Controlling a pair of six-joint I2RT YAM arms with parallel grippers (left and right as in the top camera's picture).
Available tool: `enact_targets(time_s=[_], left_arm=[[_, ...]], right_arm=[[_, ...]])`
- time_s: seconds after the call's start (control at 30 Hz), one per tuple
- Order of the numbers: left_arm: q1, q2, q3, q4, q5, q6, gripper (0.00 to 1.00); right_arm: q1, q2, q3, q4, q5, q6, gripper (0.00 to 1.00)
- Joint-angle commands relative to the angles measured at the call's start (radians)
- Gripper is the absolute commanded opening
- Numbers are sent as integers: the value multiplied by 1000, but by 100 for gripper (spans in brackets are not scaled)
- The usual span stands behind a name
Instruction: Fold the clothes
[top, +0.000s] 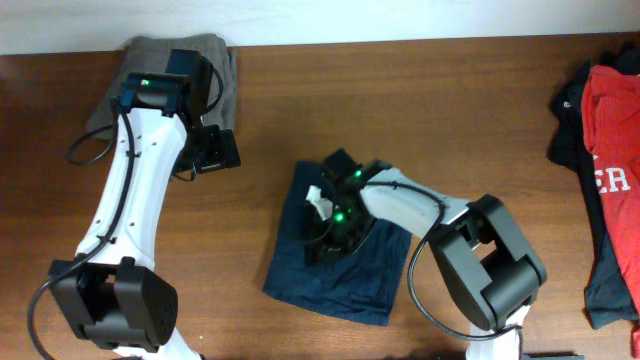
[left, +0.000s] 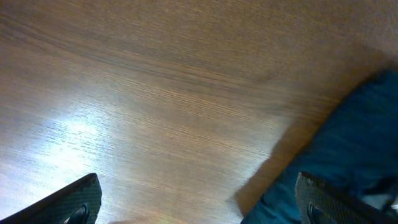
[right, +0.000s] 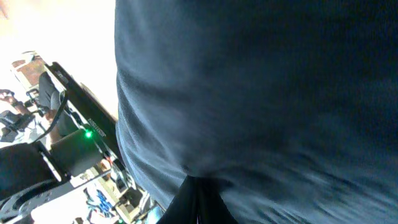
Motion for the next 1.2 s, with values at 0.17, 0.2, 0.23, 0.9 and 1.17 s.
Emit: enact_targets(time_s=[0.17,0.2,0.23,0.9,1.17], left_arm=[[4,-5,13,-6,-14,-13,99],[4,-5,13,-7,-14,-13,99],[4,-5,13,-10,-14,-13,99],[4,-5,13,-22,-14,-13,99],[4,-5,13,-21,-14,-13,99]], right_arm=[[102,-6,-42,46,85,163,9],[102,-6,-44,47,92,172,9],[101,-6,-46,48,94,172,9],[-57,-84,323,-359,266,-14,4],[-236,-74,440,-439,387,-13,14]])
